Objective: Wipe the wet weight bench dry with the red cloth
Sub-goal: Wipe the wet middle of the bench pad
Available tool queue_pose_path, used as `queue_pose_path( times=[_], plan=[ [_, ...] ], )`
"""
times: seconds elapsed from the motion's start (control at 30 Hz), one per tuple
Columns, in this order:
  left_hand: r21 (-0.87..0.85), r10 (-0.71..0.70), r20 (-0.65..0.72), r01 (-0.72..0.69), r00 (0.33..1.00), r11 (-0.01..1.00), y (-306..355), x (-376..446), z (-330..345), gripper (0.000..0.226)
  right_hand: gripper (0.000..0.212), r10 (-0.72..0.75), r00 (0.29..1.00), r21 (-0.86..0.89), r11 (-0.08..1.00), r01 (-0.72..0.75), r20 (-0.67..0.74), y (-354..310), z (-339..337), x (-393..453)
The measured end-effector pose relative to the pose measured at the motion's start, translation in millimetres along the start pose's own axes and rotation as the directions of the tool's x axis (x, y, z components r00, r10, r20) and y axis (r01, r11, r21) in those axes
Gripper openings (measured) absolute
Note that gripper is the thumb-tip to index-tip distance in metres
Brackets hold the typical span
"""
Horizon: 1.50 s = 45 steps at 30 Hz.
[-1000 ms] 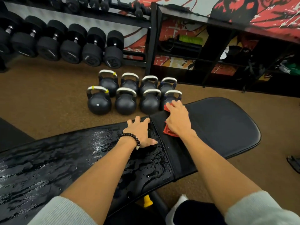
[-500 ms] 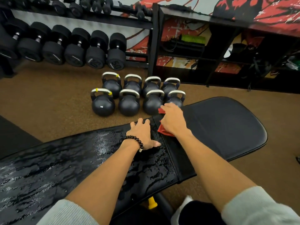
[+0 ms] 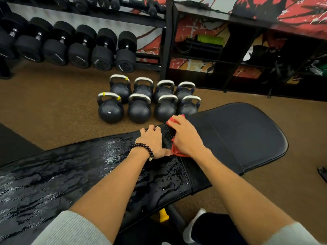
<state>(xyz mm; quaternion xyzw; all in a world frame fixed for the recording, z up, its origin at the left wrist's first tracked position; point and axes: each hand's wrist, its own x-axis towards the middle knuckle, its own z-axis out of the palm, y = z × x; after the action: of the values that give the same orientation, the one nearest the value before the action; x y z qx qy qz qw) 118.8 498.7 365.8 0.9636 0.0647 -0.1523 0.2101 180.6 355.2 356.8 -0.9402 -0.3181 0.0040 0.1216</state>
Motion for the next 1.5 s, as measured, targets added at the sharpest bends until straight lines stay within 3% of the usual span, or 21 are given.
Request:
queue_pose_path(
  times=[0.1, 0.23, 0.37, 0.57, 0.7, 0.77, 0.9, 1.03, 1.1, 1.23, 1.37, 1.5],
  plan=[
    [0.001, 0.009, 0.004, -0.009, 1.000, 1.000, -3, 1, 1, 0.100, 0.052, -0.046, 0.997, 0.035, 0.998, 0.048, -0.065, -8, 5, -71],
    [-0.005, 0.002, 0.005, -0.002, 1.000, 1.000, -2, 4, 3, 0.100, 0.058, -0.089, 0.993, -0.079, 0.993, 0.082, -0.079, -7, 12, -145],
    [0.006, 0.002, 0.017, -0.002, 1.000, 1.000, -1, 5, 1, 0.098, 0.061, -0.026, 0.999, -0.005, 1.000, 0.026, -0.021, -4, 8, -86],
    [0.060, 0.033, 0.026, -0.034, 0.999, 0.998, -6, 8, 0, 0.111, 0.064, 0.050, 0.997, -0.128, 0.991, -0.042, 0.063, -7, 2, 30],
    [0.049, 0.052, 0.020, -0.053, 0.998, 0.997, -8, 9, 1, 0.105, 0.056, -0.006, 1.000, -0.022, 1.000, 0.006, 0.009, -11, 5, -17],
    [0.049, 0.045, 0.021, -0.046, 0.999, 0.998, -8, 10, 3, 0.101, 0.063, -0.030, 1.000, 0.023, 0.999, 0.030, -0.010, -11, 9, -68],
    [0.031, 0.020, 0.036, -0.021, 0.999, 0.999, -5, 8, 3, 0.101, 0.061, -0.093, 0.995, -0.040, 0.995, 0.092, -0.020, -8, 14, -145],
    [0.027, 0.023, 0.026, -0.023, 0.999, 0.999, -3, 8, 2, 0.096, 0.062, -0.046, 0.999, -0.004, 0.999, 0.046, -0.012, -4, 8, -75],
    [0.033, 0.025, 0.015, -0.026, 1.000, 0.999, -3, 8, 2, 0.100, 0.062, 0.012, 0.999, -0.052, 0.999, -0.010, 0.040, -2, 7, -22],
    [0.041, 0.034, -0.001, -0.034, 0.999, 0.999, -6, 9, 4, 0.109, 0.063, 0.084, 0.996, -0.135, 0.987, -0.082, 0.006, -6, 13, 28],
    [0.031, 0.048, -0.004, -0.048, 0.999, 0.998, -7, 9, 5, 0.099, 0.064, 0.046, 0.999, -0.022, 0.999, -0.046, 0.016, -17, 14, -34],
    [0.018, 0.019, 0.010, -0.020, 1.000, 1.000, -5, 6, 4, 0.100, 0.066, -0.063, 0.998, -0.018, 0.998, 0.064, 0.013, 6, 4, -110]
  ],
)
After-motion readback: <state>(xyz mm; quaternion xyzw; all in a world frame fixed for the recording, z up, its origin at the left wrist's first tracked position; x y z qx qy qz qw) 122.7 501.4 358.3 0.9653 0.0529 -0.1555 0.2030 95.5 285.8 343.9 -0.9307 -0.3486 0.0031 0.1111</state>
